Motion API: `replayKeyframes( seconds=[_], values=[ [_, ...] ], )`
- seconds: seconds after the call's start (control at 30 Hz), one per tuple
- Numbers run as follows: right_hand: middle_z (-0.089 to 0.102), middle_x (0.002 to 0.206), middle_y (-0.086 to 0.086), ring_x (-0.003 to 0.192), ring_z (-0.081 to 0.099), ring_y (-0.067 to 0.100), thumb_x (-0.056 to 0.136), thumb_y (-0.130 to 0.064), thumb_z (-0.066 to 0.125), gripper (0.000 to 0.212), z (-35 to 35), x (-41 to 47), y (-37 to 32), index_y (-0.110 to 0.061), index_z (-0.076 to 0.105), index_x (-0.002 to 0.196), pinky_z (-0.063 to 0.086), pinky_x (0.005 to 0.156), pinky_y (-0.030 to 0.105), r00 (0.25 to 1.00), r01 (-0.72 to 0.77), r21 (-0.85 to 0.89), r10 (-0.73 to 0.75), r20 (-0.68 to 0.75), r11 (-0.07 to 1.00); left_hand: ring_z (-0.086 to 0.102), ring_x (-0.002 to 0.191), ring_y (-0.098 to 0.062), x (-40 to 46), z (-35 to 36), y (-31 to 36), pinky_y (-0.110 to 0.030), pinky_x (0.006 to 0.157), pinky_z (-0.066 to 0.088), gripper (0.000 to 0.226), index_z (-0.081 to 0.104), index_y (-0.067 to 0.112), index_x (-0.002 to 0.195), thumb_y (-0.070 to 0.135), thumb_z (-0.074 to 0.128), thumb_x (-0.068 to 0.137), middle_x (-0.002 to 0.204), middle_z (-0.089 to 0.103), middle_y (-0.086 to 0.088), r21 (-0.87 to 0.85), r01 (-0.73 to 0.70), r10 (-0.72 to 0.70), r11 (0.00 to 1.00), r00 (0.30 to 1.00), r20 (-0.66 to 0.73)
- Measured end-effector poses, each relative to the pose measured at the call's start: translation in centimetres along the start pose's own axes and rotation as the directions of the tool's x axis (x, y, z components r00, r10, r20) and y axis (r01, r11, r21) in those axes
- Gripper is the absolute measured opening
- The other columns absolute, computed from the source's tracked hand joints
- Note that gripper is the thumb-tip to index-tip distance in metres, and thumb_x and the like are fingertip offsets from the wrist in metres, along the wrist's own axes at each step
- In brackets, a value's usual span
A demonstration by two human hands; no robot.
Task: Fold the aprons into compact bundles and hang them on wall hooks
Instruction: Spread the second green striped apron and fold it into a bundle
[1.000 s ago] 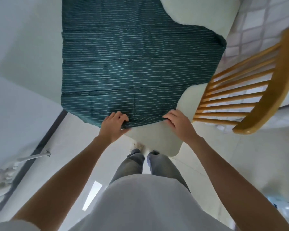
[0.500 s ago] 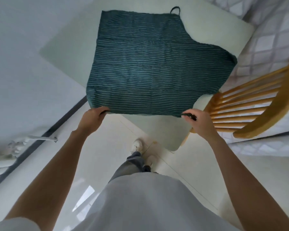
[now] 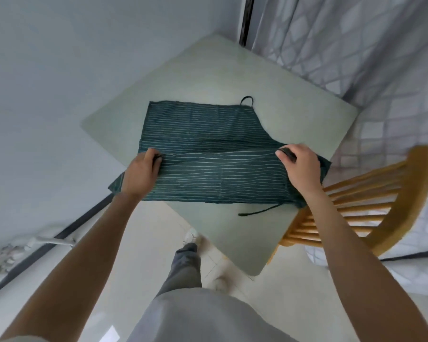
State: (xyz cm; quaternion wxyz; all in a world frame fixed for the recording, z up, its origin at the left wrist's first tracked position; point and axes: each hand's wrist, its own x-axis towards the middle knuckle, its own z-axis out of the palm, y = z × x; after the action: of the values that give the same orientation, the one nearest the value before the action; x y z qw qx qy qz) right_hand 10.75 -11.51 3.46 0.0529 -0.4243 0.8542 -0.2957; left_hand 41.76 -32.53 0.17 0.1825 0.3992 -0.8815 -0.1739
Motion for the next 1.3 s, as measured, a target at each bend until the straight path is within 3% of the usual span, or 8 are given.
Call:
replayKeyframes(
  seconds=[0.17, 0.33, 0.57, 0.7, 0.8, 1.13, 1.3],
  values=[
    [0.065, 0.082, 0.007, 0.066, 0.052, 0.017, 0.096, -0.031, 0.051, 0.026, 1.9, 8.8, -2.2, -0.008, 0.063, 0.098, 0.032, 0.059, 0.027, 0.987, -0.075, 0.031, 0.079, -0.137, 0.997, 0.057, 0.081, -0.036, 9.9, 0.4, -1.6, -0.042, 0.072, 0.046, 0.02, 0.054, 0.001, 0.103, 0.018, 0.043, 0.098, 0.093, 0.063, -0.02, 0.049, -0.081, 0.083, 0.995, 0.996, -0.035],
    [0.07, 0.091, 0.008, 0.077, 0.062, 0.021, 0.096, -0.03, 0.051, 0.025, 5.1, 17.6, -2.7, -0.011, 0.064, 0.105, 0.04, 0.064, 0.024, 0.953, -0.183, 0.03, 0.185, -0.24, 0.983, 0.059, 0.087, -0.037, 19.8, 2.2, -3.3, -0.044, 0.078, 0.046, 0.022, 0.057, 0.0, 0.109, 0.016, 0.045, 0.098, 0.098, 0.064, -0.021, 0.071, -0.082, 0.083, 0.994, 0.997, 0.0],
    [0.067, 0.101, 0.011, 0.089, 0.061, 0.025, 0.096, -0.029, 0.051, 0.023, 12.8, 27.1, 1.3, -0.014, 0.062, 0.11, 0.04, 0.068, 0.025, 0.915, -0.396, -0.025, 0.392, -0.09, 0.918, 0.064, 0.087, -0.027, 29.8, 8.0, -7.8, -0.037, 0.076, 0.05, 0.024, 0.062, 0.017, 0.113, 0.028, 0.047, 0.097, 0.102, 0.07, -0.005, 0.084, -0.033, 0.011, 0.996, 0.969, 0.245],
    [0.066, 0.105, 0.011, 0.092, 0.062, 0.028, 0.097, -0.026, 0.05, 0.024, 17.4, 29.9, 3.3, -0.011, 0.06, 0.112, 0.042, 0.069, 0.028, 0.862, -0.486, -0.122, 0.498, 0.098, 0.865, 0.062, 0.097, -0.024, 33.4, 11.4, -10.5, -0.036, 0.082, 0.049, 0.028, 0.061, 0.023, 0.119, 0.03, 0.043, 0.099, 0.114, 0.065, -0.001, 0.193, -0.025, -0.066, 0.981, 0.892, 0.447],
    [0.066, 0.103, 0.014, 0.09, 0.061, 0.03, 0.096, -0.023, 0.05, 0.023, 18.9, 30.0, 4.1, -0.009, 0.061, 0.112, 0.043, 0.068, 0.03, 0.838, -0.508, -0.209, 0.536, 0.105, 0.836, 0.061, 0.1, -0.024, 34.6, 12.7, -11.3, -0.036, 0.082, 0.048, 0.029, 0.06, 0.022, 0.121, 0.026, 0.042, 0.099, 0.117, 0.063, -0.001, 0.214, -0.053, -0.063, 0.975, 0.863, 0.5],
    [0.065, 0.106, 0.015, 0.092, 0.061, 0.031, 0.094, -0.019, 0.054, 0.022, 20.1, 30.2, 5.0, -0.007, 0.061, 0.112, 0.046, 0.076, 0.034, 0.849, -0.51, -0.218, 0.527, 0.023, 0.832, 0.064, 0.084, -0.019, 36.5, 11.8, -13.4, -0.031, 0.075, 0.047, 0.021, 0.062, 0.027, 0.111, 0.028, 0.045, 0.098, 0.103, 0.068, 0.003, 0.328, -0.09, -0.085, 0.94, 0.872, 0.482],
    [0.053, 0.12, 0.014, 0.108, 0.049, 0.03, 0.092, -0.021, 0.056, 0.027, 20.6, 30.3, 5.1, -0.011, 0.056, 0.116, 0.044, 0.081, 0.038, 0.862, -0.497, -0.221, 0.508, -0.01, 0.839, 0.055, 0.112, -0.025, 35.5, 11.9, -13.9, -0.039, 0.095, 0.042, 0.029, 0.061, 0.019, 0.119, 0.014, 0.056, 0.091, 0.12, 0.061, -0.003, 0.319, -0.178, 0.034, 0.931, 0.912, 0.409]
  ],
)
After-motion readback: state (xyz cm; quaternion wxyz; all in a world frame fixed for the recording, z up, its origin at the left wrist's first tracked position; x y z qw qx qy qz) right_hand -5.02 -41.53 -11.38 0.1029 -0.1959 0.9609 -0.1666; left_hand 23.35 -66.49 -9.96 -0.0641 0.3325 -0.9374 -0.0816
